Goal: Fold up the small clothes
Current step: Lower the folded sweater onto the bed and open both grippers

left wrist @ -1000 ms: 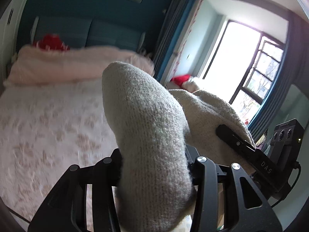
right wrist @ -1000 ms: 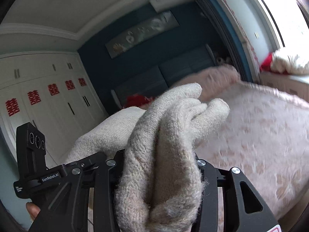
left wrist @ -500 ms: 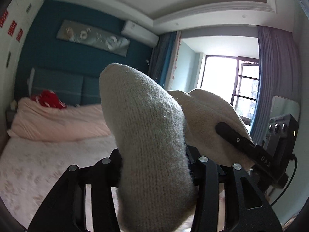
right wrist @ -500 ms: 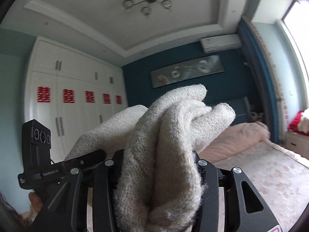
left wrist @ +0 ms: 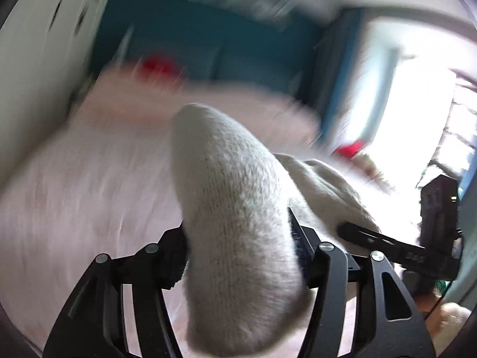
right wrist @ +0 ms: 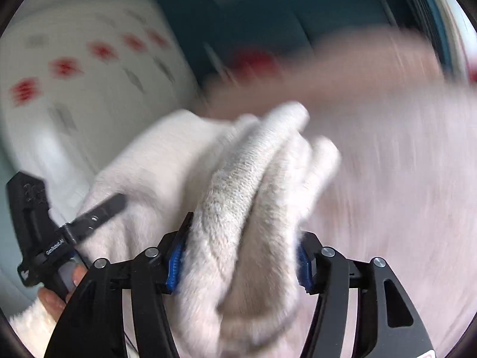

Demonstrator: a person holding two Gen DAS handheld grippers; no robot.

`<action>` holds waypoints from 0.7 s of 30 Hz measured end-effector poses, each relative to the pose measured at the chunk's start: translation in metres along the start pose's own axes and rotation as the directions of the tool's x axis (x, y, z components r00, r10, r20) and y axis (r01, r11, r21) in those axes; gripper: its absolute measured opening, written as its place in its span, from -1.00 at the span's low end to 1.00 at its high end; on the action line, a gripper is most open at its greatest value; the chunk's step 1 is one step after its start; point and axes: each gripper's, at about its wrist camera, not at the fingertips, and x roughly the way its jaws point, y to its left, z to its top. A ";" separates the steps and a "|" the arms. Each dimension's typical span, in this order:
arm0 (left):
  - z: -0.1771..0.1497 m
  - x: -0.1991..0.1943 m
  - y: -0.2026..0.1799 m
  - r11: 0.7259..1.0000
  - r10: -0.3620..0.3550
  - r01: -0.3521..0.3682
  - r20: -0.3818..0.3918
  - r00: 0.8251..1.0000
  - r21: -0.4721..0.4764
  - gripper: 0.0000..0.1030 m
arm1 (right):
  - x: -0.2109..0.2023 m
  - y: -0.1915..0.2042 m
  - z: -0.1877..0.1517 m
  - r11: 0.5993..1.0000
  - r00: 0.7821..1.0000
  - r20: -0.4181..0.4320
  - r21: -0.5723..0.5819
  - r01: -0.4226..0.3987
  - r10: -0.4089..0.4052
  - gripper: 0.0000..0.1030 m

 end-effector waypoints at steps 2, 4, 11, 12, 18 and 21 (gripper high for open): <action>-0.043 0.033 0.038 0.989 0.079 -0.096 -0.147 0.986 -0.110 -0.13 | 0.034 -0.034 -0.042 0.991 0.990 -0.119 0.095 0.090 -0.078 0.07; -0.068 0.024 0.061 0.976 0.065 -0.096 -0.155 0.986 -0.197 -0.11 | 0.026 -0.040 -0.059 0.992 0.993 -0.105 0.103 0.072 -0.061 0.09; -0.048 0.027 0.070 0.938 -0.001 -0.052 -0.151 0.988 -0.342 0.75 | 0.045 -0.042 -0.040 0.982 0.987 -0.157 0.175 0.065 -0.037 0.68; -0.051 0.048 0.074 0.923 -0.020 -0.061 -0.205 0.978 -0.379 0.74 | 0.062 -0.046 -0.044 0.977 0.979 -0.200 0.200 0.071 -0.030 0.68; -0.057 0.081 0.076 0.912 -0.075 -0.047 -0.277 0.958 -0.407 -0.32 | 0.097 -0.033 -0.034 0.981 0.968 -0.248 0.193 0.025 0.024 -0.15; -0.033 0.053 0.059 0.939 -0.087 0.025 -0.168 0.982 -0.342 -0.37 | 0.060 0.000 0.003 0.998 0.991 -0.129 0.062 -0.026 0.033 -0.25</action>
